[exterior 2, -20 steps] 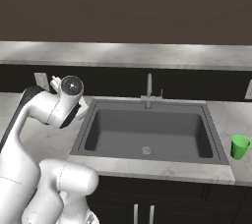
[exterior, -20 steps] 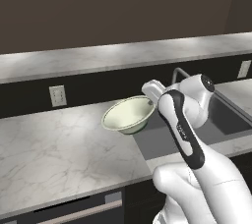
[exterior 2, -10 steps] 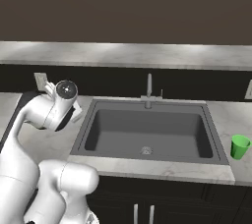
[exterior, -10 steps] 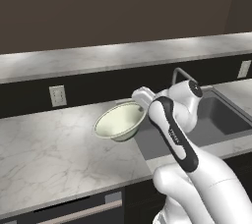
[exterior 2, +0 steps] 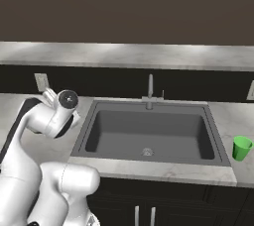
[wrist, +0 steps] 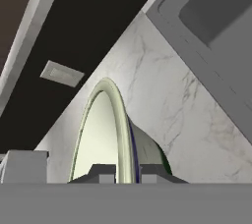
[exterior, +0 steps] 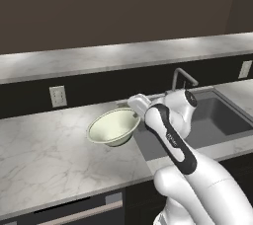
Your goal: Pick the cup and bowl from the counter and place them on the counter next to the sink.
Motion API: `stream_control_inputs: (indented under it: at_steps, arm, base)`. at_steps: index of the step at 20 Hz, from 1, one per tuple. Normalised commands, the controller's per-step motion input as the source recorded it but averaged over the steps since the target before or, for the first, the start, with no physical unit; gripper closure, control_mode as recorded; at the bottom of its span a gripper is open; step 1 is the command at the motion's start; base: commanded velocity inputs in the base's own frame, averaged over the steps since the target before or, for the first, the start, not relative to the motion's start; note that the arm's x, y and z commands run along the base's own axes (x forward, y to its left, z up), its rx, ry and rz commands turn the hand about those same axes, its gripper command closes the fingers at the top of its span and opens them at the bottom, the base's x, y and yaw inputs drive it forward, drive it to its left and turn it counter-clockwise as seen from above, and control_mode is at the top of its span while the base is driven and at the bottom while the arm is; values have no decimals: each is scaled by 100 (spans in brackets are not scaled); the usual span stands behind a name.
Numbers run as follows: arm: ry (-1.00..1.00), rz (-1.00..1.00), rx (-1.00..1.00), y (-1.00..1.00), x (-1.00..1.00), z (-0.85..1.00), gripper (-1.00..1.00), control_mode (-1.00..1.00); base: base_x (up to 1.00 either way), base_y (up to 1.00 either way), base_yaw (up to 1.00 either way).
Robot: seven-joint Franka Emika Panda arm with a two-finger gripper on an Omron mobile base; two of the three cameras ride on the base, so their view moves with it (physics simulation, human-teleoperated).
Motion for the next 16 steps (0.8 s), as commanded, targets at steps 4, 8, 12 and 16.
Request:
stream_control_inputs:
  at_steps: [4, 8, 12, 16]
  arm:
    - [2, 2, 8, 0, 25, -30, 100, -100]
    - [9, 0, 3, 0, 35, -40, 100, -100]
    - [11, 0, 0, 0, 30, -28, 100, -100]
    - [7, 0, 0, 0, 28, -17, 100, -100]
  base:
    - [0, 0, 0]
    - [0, 0, 0]
    - [0, 0, 0]
    - [0, 0, 0]
